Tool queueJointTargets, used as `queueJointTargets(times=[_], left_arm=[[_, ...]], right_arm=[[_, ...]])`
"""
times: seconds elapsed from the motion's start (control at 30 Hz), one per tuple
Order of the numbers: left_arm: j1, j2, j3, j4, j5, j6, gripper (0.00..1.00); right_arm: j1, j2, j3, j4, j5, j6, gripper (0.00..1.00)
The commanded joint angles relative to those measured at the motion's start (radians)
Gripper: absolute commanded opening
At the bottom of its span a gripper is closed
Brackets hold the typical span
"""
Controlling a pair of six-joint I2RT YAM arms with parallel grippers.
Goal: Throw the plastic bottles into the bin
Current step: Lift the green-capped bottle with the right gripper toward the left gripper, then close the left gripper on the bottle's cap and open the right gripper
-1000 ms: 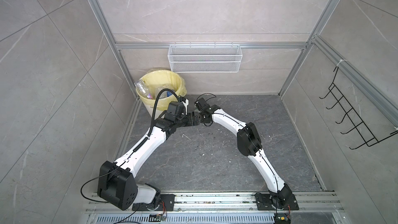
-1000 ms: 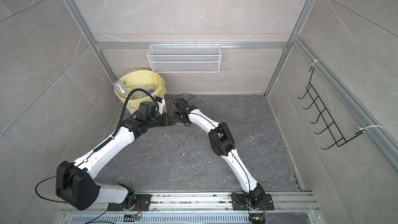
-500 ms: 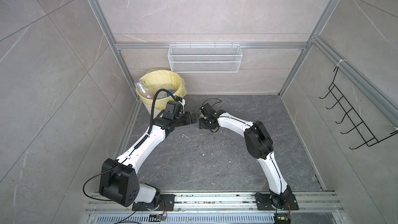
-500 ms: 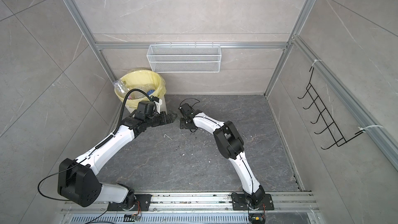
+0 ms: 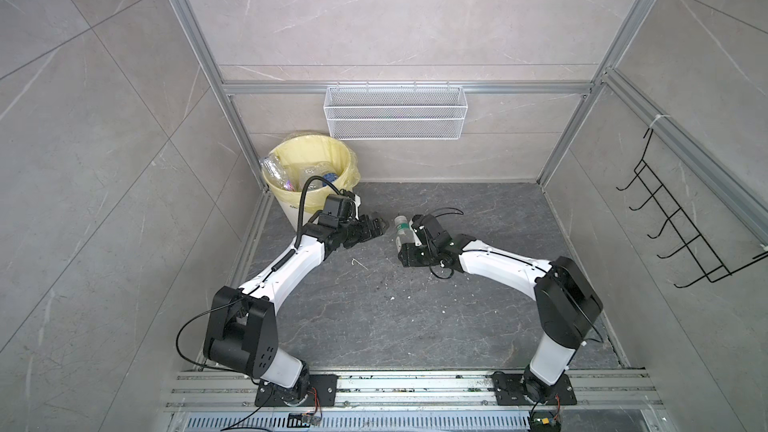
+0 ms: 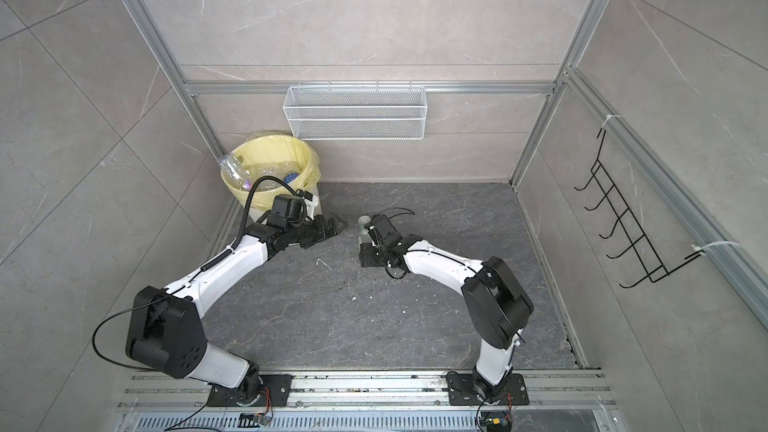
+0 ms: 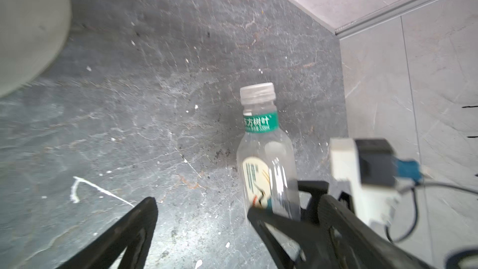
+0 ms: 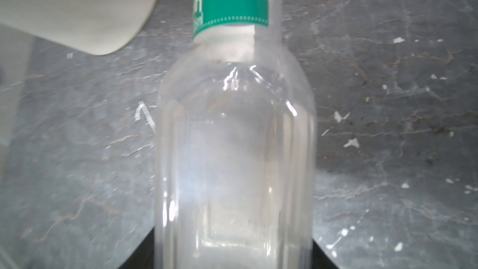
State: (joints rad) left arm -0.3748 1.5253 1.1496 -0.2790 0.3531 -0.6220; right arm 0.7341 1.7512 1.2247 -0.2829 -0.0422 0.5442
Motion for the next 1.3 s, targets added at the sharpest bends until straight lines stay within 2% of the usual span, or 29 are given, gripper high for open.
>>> queueJointTargets(times=[0.0, 0.27, 0.47, 0.73, 0.87, 1.0, 1.17, 1.27], left_arm=[[0.001, 0.015, 0.006, 0.047, 0.079, -0.035, 1.0], [-0.003, 0.044, 0.01, 0.062, 0.133, -0.051, 1.0], [-0.015, 0.058, 0.01, 0.064, 0.147, -0.057, 0.94], [-0.016, 0.064, 0.011, 0.073, 0.16, -0.059, 0.75], [-0.018, 0.069, 0.01, 0.081, 0.17, -0.062, 0.59], [-0.016, 0.065, 0.012, 0.079, 0.168, -0.053, 0.44], [-0.016, 0.017, 0.057, -0.02, 0.075, 0.032, 0.42], [-0.015, -0.038, 0.088, -0.076, -0.033, 0.068, 0.42]], right_arm=[[0.031, -0.063, -0.044, 0.07, -0.03, -0.024, 0.47], [0.081, -0.088, -0.049, 0.154, -0.095, 0.001, 0.46], [0.083, -0.071, -0.016, 0.199, -0.125, 0.036, 0.46], [0.085, -0.071, 0.015, 0.212, -0.132, 0.048, 0.47], [0.085, -0.057, 0.035, 0.206, -0.134, 0.051, 0.48], [0.086, -0.062, 0.038, 0.197, -0.131, 0.044, 0.56], [0.086, -0.11, 0.019, 0.155, -0.11, 0.004, 0.68], [0.085, -0.169, -0.008, 0.137, -0.094, -0.02, 0.85]])
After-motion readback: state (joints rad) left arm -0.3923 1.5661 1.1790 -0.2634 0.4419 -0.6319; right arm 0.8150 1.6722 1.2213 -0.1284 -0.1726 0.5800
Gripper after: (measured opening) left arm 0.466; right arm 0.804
